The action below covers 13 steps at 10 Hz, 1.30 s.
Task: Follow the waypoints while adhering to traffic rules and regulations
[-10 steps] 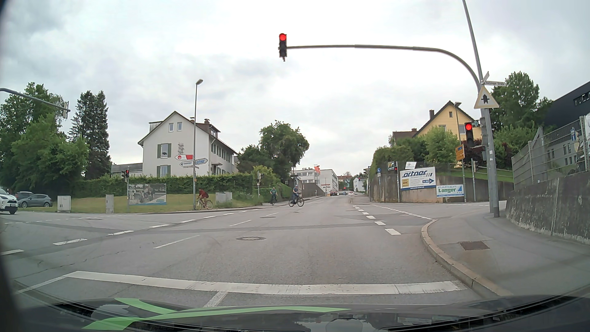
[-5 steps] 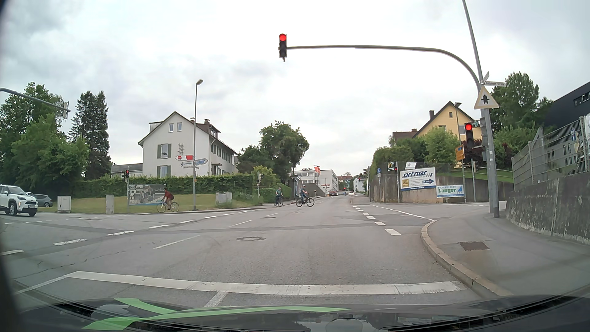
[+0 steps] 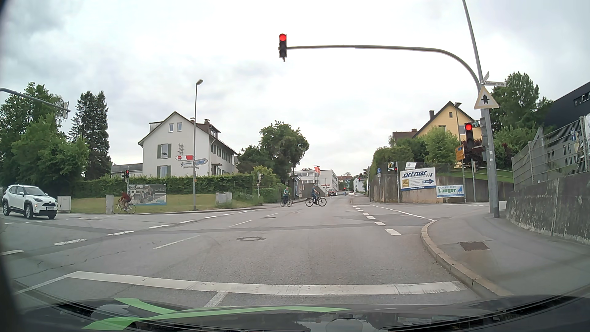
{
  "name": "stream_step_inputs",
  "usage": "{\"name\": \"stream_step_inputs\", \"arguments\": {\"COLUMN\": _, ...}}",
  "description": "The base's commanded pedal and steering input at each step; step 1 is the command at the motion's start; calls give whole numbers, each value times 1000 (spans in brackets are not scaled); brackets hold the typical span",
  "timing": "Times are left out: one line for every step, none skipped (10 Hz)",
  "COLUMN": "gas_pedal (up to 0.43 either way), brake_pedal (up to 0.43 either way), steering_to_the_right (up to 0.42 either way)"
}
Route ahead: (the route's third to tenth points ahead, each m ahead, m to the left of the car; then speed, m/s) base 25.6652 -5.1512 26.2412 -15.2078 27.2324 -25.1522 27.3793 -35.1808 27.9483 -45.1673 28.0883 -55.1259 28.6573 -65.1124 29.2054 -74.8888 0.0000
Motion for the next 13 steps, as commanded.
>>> {"name": "stream_step_inputs", "arguments": {"gas_pedal": 110, "brake_pedal": 0, "steering_to_the_right": 39}}
{"name": "stream_step_inputs", "arguments": {"gas_pedal": 110, "brake_pedal": 0, "steering_to_the_right": 39}}
{"name": "stream_step_inputs", "arguments": {"gas_pedal": 110, "brake_pedal": 0, "steering_to_the_right": 40}}
{"name": "stream_step_inputs", "arguments": {"gas_pedal": 118, "brake_pedal": 0, "steering_to_the_right": 40}}
{"name": "stream_step_inputs", "arguments": {"gas_pedal": 118, "brake_pedal": 0, "steering_to_the_right": 41}}
{"name": "stream_step_inputs", "arguments": {"gas_pedal": 118, "brake_pedal": 0, "steering_to_the_right": 41}}
{"name": "stream_step_inputs", "arguments": {"gas_pedal": 130, "brake_pedal": 0, "steering_to_the_right": 42}}
{"name": "stream_step_inputs", "arguments": {"gas_pedal": 130, "brake_pedal": 0, "steering_to_the_right": 43}}
{"name": "stream_step_inputs", "arguments": {"gas_pedal": 150, "brake_pedal": 0, "steering_to_the_right": 44}}
{"name": "stream_step_inputs", "arguments": {"gas_pedal": 157, "brake_pedal": 0, "steering_to_the_right": 44}}
{"name": "stream_step_inputs", "arguments": {"gas_pedal": 157, "brake_pedal": 0, "steering_to_the_right": 46}}
{"name": "stream_step_inputs", "arguments": {"gas_pedal": 157, "brake_pedal": 0, "steering_to_the_right": 48}}
{"name": "stream_step_inputs", "arguments": {"gas_pedal": 157, "brake_pedal": 0, "steering_to_the_right": 50}}
